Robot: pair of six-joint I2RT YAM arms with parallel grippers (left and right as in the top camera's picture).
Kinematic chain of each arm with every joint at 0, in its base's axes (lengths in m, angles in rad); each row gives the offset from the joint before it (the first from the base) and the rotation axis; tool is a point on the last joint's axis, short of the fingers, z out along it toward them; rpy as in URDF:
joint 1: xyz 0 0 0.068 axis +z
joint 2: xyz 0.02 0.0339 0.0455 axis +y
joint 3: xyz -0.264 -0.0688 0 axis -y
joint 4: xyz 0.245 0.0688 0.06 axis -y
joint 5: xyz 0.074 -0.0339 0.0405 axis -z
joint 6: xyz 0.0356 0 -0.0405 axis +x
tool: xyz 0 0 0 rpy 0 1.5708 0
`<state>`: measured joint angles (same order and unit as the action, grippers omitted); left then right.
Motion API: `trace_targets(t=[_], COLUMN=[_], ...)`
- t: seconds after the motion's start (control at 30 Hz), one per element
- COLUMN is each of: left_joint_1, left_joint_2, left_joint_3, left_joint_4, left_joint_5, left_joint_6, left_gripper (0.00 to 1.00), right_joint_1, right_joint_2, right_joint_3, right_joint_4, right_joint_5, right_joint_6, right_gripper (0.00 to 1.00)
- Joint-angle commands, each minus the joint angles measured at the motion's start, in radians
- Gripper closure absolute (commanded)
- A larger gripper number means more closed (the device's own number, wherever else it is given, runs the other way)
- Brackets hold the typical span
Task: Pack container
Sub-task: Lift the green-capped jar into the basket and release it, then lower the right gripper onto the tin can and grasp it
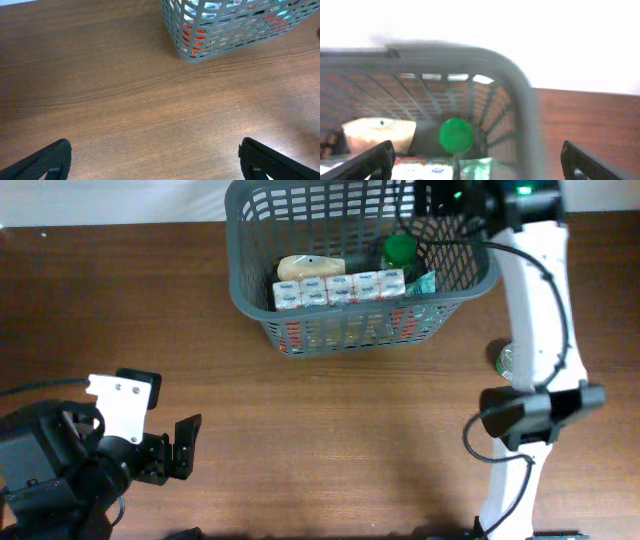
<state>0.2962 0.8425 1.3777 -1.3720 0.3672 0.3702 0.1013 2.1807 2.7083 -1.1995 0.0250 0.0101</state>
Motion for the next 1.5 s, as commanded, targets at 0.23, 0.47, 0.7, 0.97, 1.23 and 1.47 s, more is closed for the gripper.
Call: trace_targets(t=[0.23,0.47,0.7,0.97,1.23,1.47], left_joint_1=[0.005,0.005,0.005,0.005,0.005,0.005], left_joint_2=[0.0,0.0,0.0,0.0,0.0,0.0], left_joint_3=[-0.003,-0.003,-0.003,-0.003,-0.003,-0.003], left_joint_4=[-0.002,-0.001,-0.002,-0.001,-0.002,-0.001], left_joint_5=[0.0,0.0,0.0,0.0,0.0,0.0], left_joint_6=[-0.003,-0.003,-0.003,-0.003,-0.003,-0.003], left_gripper=[0.01,0.01,0.01,0.01,0.01,0.01], right_joint_1=[-0.362,-0.541,-0.533,-0.518,-0.459,-0.448], right_joint_2=[-0.167,-0.103,-0.103,-0.195,-0.432,-0.452], right_joint_3=[0.1,-0.124,-0.398,-0.816,-1.341,-1.503], right_joint_4=[-0.233,-0.241,-0.122,0.124,0.442,0.51], right_joint_5=[0.058,0.002,-0.025,-0.048,-0.064,-0.068], right_joint_6=[0.05,0.076,0.077,0.05,0.039,0.053], right_gripper=[0.01,0.01,0.01,0.01,0.01,0.01])
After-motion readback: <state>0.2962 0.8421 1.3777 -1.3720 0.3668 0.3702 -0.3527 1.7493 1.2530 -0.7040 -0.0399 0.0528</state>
